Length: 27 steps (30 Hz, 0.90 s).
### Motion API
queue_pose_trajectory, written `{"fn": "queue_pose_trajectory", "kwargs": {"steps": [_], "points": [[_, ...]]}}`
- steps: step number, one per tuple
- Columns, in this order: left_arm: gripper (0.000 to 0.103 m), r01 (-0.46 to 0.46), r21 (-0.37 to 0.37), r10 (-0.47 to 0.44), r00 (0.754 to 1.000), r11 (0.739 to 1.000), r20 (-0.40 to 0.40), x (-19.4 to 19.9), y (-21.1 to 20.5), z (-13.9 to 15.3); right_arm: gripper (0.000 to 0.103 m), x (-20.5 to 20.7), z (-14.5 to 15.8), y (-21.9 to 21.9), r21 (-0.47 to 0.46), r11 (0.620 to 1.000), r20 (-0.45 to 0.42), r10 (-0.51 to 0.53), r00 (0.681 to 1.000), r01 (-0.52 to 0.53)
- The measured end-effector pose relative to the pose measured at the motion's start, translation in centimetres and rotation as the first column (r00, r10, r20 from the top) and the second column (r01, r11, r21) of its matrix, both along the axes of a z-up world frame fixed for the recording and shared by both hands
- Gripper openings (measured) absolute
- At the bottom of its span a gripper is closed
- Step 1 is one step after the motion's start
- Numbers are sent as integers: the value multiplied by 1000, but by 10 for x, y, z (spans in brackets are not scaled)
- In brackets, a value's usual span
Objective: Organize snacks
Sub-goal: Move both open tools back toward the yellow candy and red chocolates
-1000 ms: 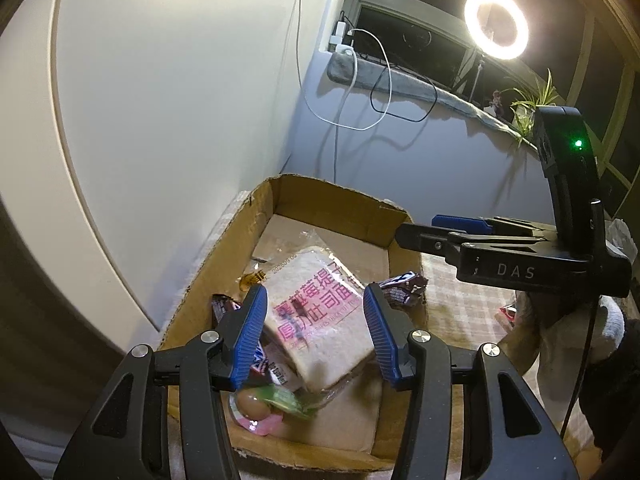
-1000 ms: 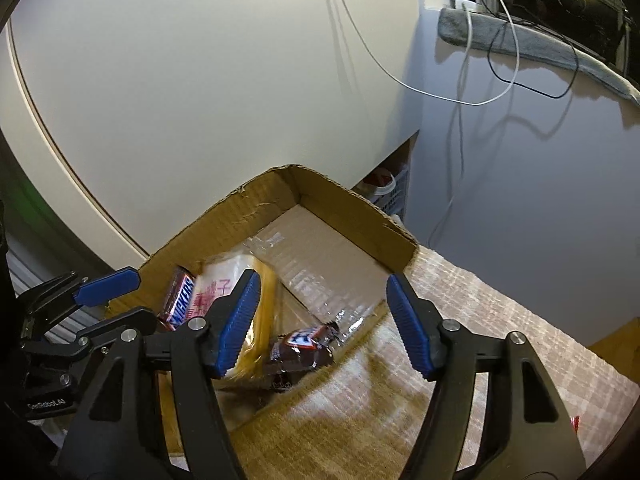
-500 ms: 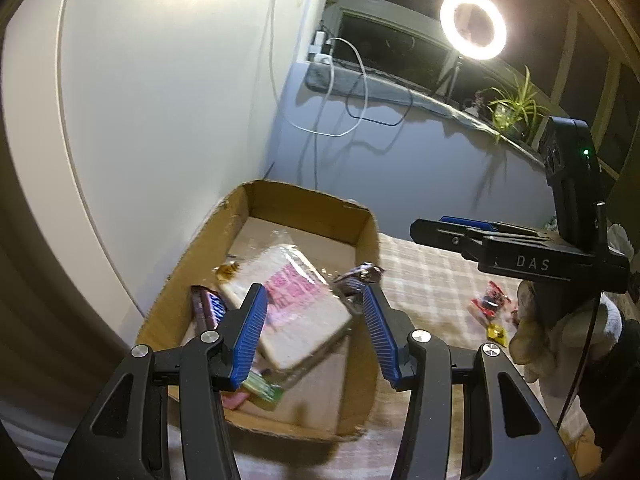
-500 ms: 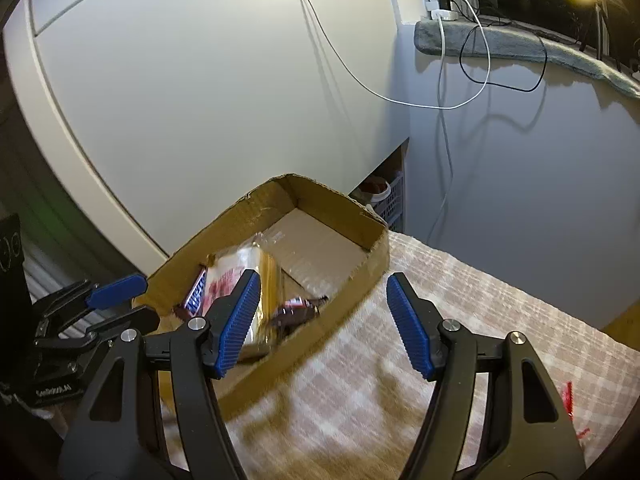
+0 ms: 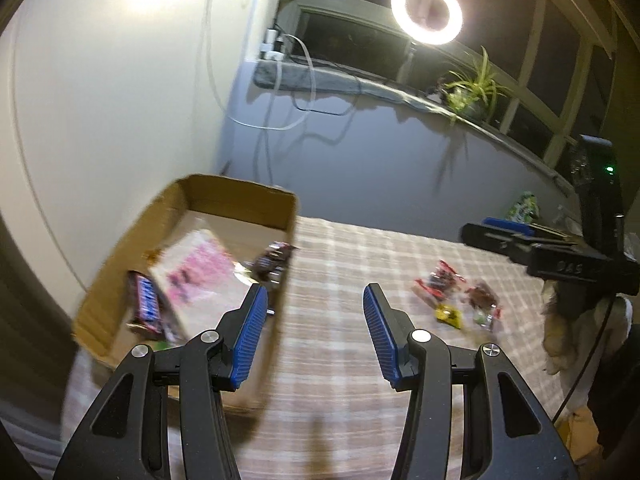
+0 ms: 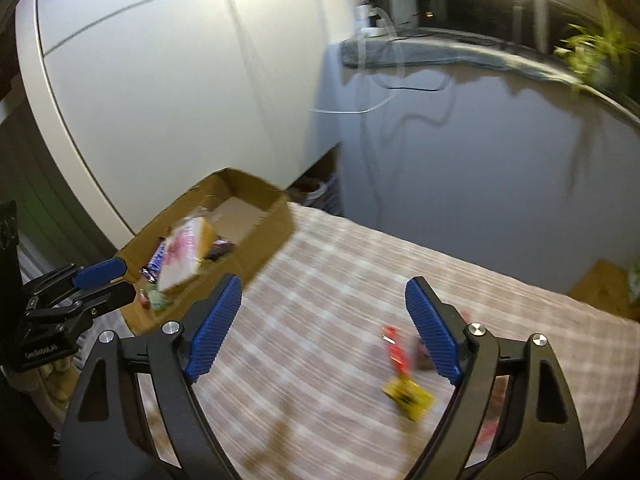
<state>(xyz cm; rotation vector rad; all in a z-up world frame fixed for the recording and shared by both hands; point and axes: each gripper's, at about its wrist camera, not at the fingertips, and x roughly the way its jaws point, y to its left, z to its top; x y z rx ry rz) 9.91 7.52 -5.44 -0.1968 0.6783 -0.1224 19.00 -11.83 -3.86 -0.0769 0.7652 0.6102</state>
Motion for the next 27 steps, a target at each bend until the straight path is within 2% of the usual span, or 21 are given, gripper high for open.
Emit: {"fn": "queue_pose_trajectory", "kwargs": {"steps": [6,11,13,15,19,27], "points": [[49,83,-16,-84,996,996,-22,8,-41,-10,86,-18,3,-72,3,995,18,-102,995,102],[49,151,-27,-152,987,988,-45,15,-75,-19,86,-25,-7,-120,-19,986,1,-167,986,167],[49,179,-29,-181,982,983,-59,19,-89,-24,81,-24,-15,-135,-26,983,-26,-185,982,184],[49,202,-36,-204,976,979,-73,21,-100,-28,75,-21,-24,-141,-30,982,-53,-188,981,186],[49,244,-32,-246,964,969,-103,28,-123,-37,70,-15,-44,-146,-40,984,-94,-174,980,171],[49,308,0,-304,938,951,-166,49,-158,-57,69,7,-76,-142,-68,988,-157,-149,976,140]]}}
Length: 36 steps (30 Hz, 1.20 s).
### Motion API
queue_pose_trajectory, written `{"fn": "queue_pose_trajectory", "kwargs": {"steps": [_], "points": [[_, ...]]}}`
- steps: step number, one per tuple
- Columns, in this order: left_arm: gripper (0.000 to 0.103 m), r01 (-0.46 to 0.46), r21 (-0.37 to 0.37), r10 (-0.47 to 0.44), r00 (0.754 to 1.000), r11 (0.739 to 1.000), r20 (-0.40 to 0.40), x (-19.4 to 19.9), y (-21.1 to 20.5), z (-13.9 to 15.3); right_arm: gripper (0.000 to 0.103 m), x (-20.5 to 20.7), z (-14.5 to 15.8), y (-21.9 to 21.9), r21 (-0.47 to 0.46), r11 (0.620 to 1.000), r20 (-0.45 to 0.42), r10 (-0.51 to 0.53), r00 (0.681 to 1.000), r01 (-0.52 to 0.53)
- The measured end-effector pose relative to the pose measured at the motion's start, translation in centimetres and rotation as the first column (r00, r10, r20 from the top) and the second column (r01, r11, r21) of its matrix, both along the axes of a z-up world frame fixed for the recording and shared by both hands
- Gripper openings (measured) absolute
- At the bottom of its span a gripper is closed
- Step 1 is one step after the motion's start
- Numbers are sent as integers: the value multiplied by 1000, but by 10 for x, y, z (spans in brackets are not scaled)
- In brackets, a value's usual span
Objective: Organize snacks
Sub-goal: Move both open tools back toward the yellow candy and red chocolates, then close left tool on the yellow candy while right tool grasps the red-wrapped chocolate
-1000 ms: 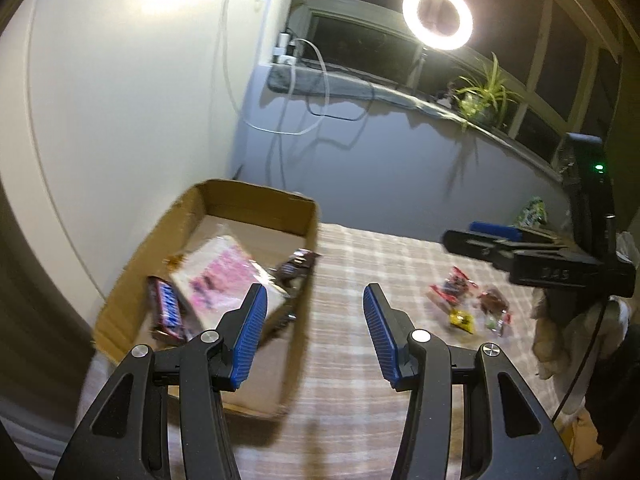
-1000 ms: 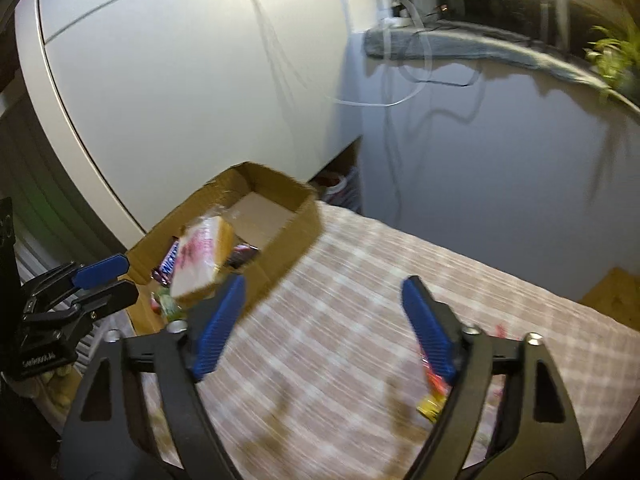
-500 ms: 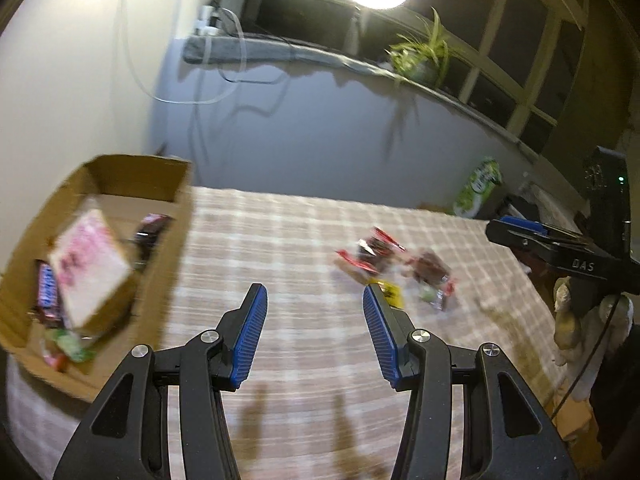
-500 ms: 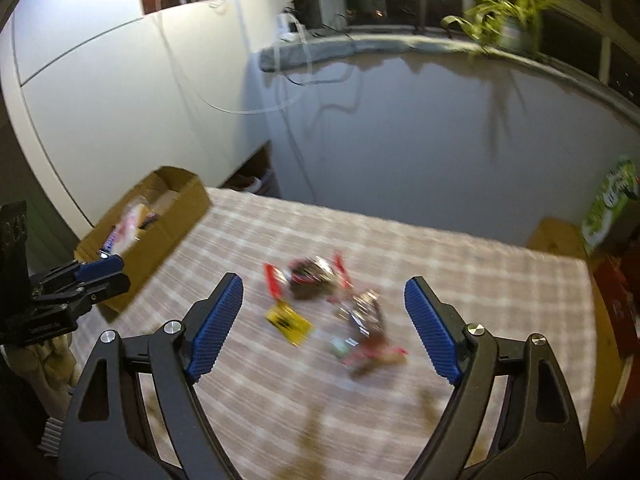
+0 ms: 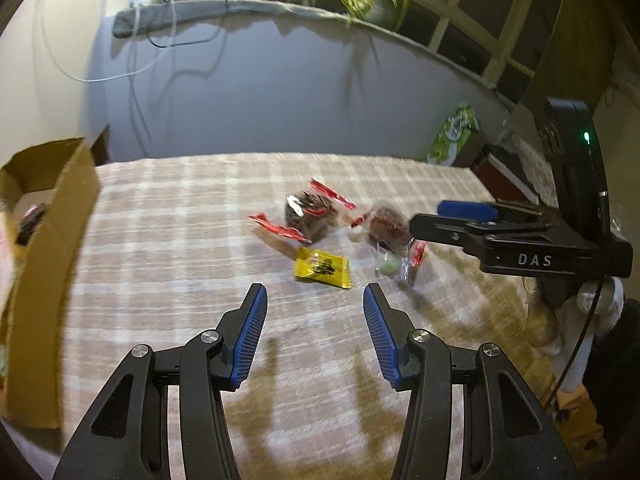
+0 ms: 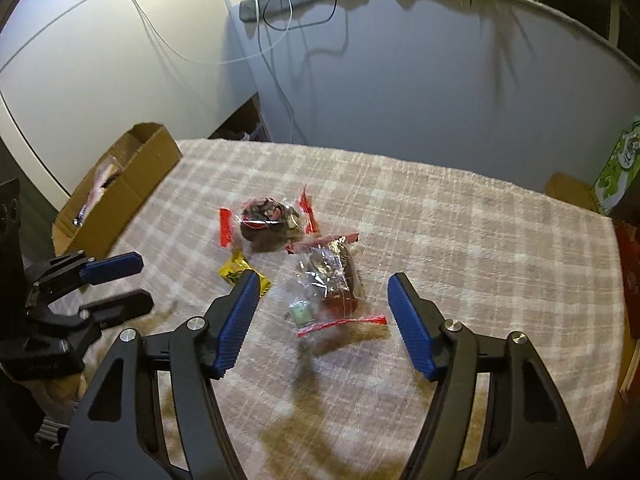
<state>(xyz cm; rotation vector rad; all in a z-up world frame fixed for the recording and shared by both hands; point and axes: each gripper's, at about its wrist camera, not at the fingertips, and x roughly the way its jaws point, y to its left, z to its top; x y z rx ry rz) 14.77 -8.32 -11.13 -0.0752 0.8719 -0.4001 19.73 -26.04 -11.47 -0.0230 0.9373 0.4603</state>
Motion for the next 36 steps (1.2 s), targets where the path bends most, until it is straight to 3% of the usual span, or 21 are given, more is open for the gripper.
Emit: {"fn": "queue_pose_trajectory", "kwargs": {"steps": [6,11,16,19,23,31,36], "points": [[49,46,68,-45,999,997,-13,18,-25,-14,69,14,-16,-1,-4,1000,-24,-1,1000,1],[49,86,172,-88,996,981,6,29,-45,-28,69,23,-26,-1,-3,1000,-40,4,999,-4],[49,103,226,-107,994,969,7,36,-54,-41,60,29,-33,5,-15,1000,-51,22,998,-23],[43,108,250,-119,993,962,28,34,-57,-41,53,31,-38,10,-24,999,-59,34,998,-36],[32,106,257,-119,992,961,36,35,-59,-42,41,33,-43,13,-26,999,-74,38,997,-40],[30,98,232,-107,994,968,29,35,-55,-42,36,29,-41,6,4,1000,-68,30,997,-30],[21,79,210,-87,996,975,29,33,-50,-38,36,24,-37,-6,25,1000,-61,8,998,-7]]}}
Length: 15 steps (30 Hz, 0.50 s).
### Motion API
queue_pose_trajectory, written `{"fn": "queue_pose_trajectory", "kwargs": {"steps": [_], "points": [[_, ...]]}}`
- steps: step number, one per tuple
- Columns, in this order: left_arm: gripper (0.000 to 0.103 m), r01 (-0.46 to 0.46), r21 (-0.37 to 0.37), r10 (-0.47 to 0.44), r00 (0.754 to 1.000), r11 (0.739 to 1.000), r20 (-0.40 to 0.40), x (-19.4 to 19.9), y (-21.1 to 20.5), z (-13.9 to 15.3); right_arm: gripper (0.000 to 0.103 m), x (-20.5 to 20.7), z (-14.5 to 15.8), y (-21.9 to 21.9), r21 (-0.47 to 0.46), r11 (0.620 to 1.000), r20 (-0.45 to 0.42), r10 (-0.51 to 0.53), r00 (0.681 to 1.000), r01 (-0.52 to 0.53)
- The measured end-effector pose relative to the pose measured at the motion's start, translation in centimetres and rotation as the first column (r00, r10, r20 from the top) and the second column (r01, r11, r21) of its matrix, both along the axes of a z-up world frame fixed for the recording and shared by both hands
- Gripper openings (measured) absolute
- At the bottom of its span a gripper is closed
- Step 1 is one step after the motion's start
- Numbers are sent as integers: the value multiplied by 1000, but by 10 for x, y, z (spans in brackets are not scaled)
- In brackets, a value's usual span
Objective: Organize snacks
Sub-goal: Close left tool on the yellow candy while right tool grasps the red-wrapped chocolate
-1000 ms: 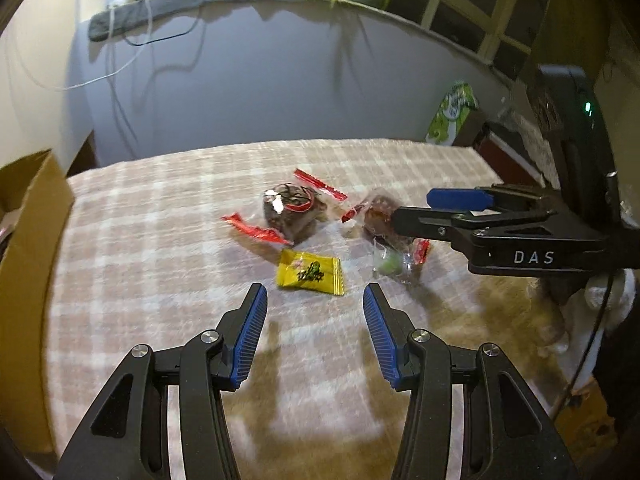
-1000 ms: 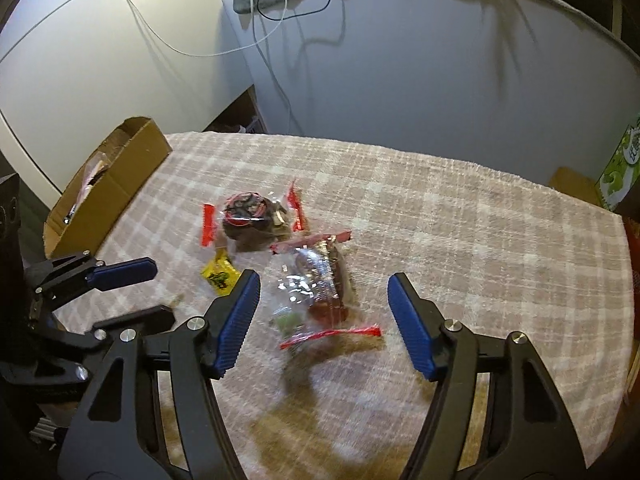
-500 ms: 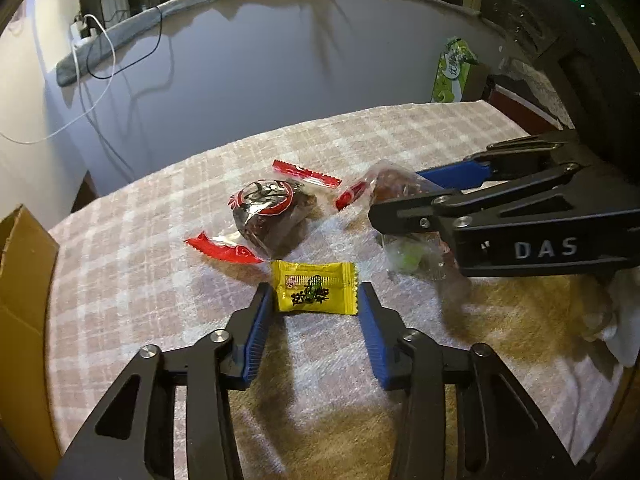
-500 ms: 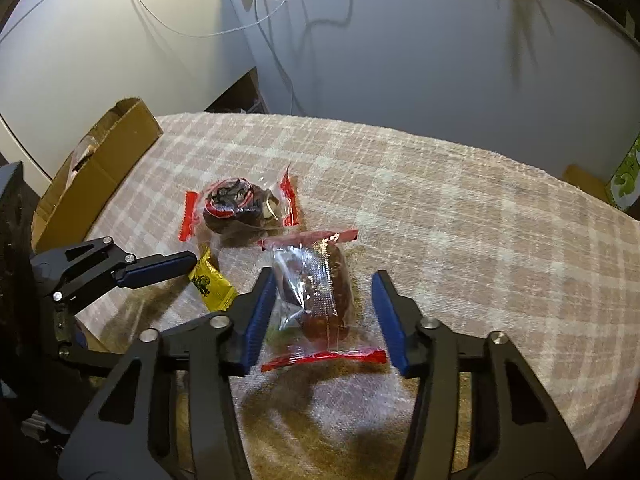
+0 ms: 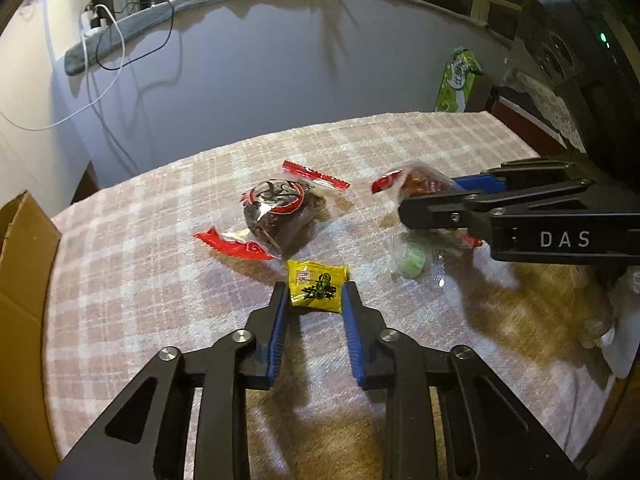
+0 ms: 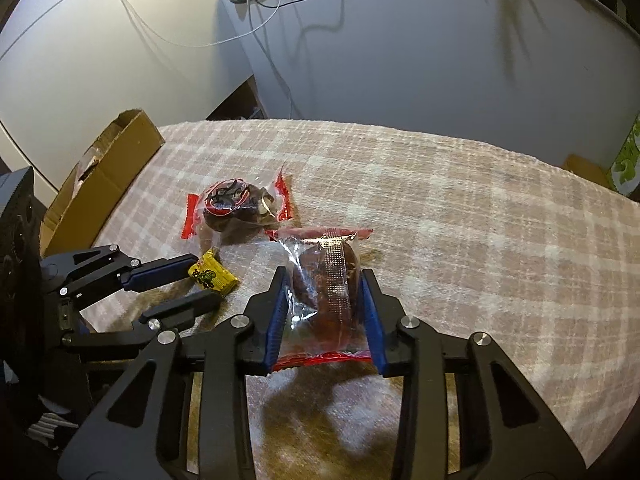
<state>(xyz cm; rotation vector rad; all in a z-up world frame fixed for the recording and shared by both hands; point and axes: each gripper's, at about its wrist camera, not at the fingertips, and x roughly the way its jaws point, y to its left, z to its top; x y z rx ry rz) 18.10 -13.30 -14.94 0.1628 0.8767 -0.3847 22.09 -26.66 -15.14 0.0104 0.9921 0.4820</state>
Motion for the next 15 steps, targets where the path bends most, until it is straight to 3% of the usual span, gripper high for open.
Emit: {"fn": "queue_pose_trajectory", "kwargs": {"steps": [7,9,11,14,15], "points": [[21,12,8,-12,1000,1000,7,-1,-1,1,36,-4,5,-7,8,1000,4,-15,1000,15],[29,15,-8,-15,999,1000,-29,2,-1,-2,36,-6,5,-7,12,1000,5,-18,1000,18],[34,23,5,-23,999,1000,-25,1,-4,-3,36,-8,7,-8,16,1000,8,-18,1000,17],[52,36,45,-35,999,998,-12,2,-15,-5,36,-9,8,-9,18,1000,13,-19,1000,18],[52,42,68,-43,999,997,9,1,-19,-5,36,-9,9,-10,18,1000,13,-19,1000,19]]}}
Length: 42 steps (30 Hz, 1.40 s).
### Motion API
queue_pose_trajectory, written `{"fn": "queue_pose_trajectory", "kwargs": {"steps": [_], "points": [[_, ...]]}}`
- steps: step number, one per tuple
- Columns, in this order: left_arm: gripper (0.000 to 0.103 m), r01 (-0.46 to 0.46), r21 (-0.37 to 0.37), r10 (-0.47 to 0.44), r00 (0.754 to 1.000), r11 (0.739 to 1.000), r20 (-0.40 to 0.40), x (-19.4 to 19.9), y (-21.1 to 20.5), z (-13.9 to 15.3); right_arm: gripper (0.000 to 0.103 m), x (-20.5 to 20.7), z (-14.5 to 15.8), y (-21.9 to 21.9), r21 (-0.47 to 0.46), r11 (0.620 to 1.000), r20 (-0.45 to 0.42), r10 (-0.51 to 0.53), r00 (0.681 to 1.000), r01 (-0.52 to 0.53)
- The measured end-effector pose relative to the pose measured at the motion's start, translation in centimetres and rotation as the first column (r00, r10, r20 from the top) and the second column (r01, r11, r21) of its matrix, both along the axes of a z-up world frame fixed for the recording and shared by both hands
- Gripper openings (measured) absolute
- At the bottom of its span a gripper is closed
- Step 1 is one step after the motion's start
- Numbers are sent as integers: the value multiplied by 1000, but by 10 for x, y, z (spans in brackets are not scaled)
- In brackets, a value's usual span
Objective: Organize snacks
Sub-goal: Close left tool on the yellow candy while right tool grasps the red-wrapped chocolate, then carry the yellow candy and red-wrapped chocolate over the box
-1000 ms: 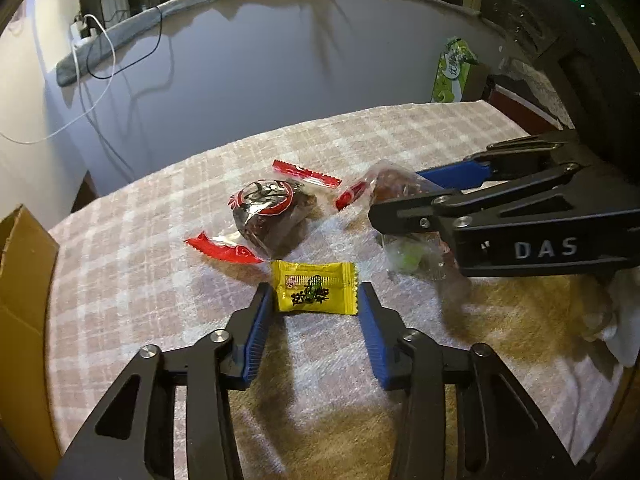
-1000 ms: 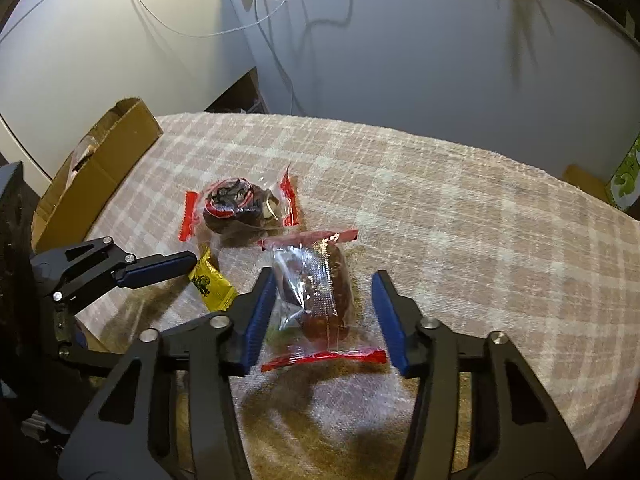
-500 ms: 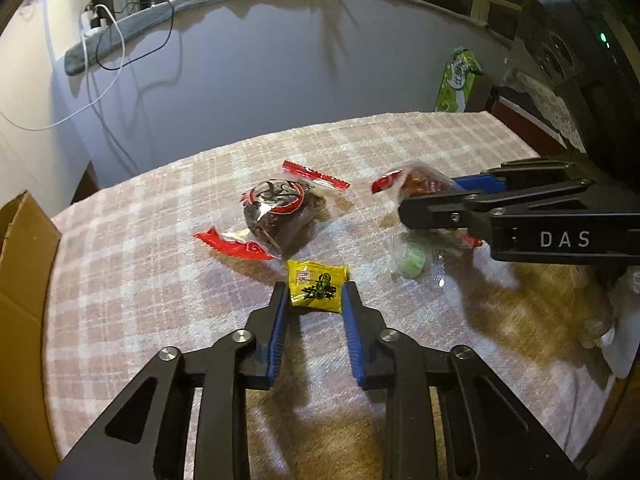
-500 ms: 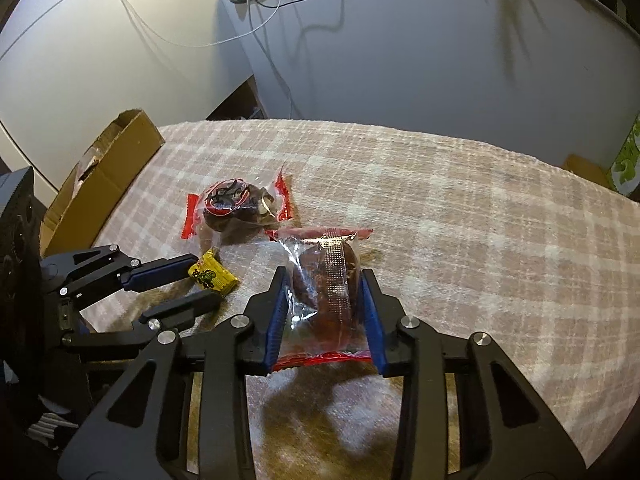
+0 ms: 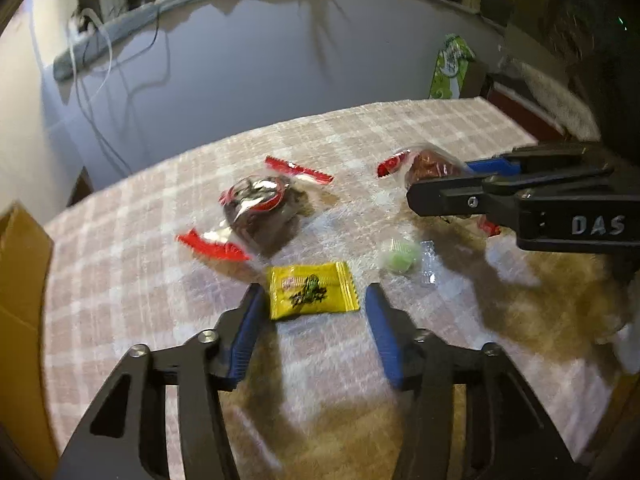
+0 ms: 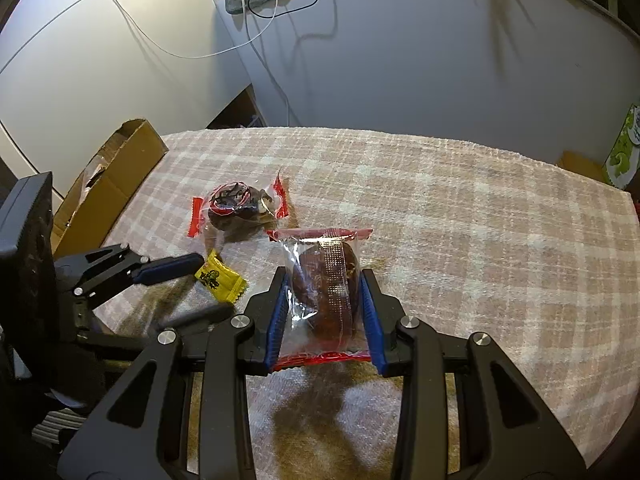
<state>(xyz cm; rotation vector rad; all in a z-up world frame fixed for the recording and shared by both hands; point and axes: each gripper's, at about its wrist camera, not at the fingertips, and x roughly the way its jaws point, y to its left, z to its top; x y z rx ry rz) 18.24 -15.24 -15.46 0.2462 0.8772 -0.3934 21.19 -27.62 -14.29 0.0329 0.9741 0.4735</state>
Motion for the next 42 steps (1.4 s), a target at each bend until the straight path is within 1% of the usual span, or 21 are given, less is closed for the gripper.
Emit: {"fn": "queue_pose_trajectory", "kwargs": {"steps": [1,2,4,5,6,8,12,15,19,25,31,37,42], "points": [[48,8,15,-8,1000,1000,10,0,-4,0,36,0,0,0,1,1000,-1,-1,1000,1],[35,31,4,-31,1000,1000,1,-1,-7,1,36,0,0,0,1,1000,-1,-2,1000,2],[35,30,17,-30,999,999,12,-2,-10,1,36,-1,-1,-2,2,1000,0,-5,1000,5],[33,29,10,-29,999,1000,13,-3,-8,1,36,-2,0,-3,1,1000,1,-7,1000,7],[30,25,1,-25,1000,1000,9,-3,-6,1,36,-3,0,-4,2,1000,3,-9,1000,9],[30,5,-20,-5,1000,1000,1,-5,-1,2,36,-5,2,-7,5,1000,11,-16,1000,15],[29,-26,-34,26,1000,999,6,-9,6,4,36,-7,4,-12,14,1000,18,-22,1000,22],[29,-31,-60,32,999,998,5,-14,11,7,36,-9,5,-13,16,999,20,-28,999,28],[29,-39,-91,41,999,995,19,-22,18,18,36,-14,10,-13,20,999,30,-32,999,31],[29,-51,-130,59,996,990,61,-34,31,39,36,-19,20,-4,17,1000,49,-17,999,16],[29,-81,-166,98,991,983,97,-48,52,57,36,-29,38,18,18,1000,79,18,997,-19],[29,-136,-206,163,979,969,122,-60,87,72,36,-35,54,49,12,998,110,67,992,-69],[29,-178,-210,212,965,961,151,-68,119,83,36,-36,64,83,14,994,129,108,986,-111]]}}
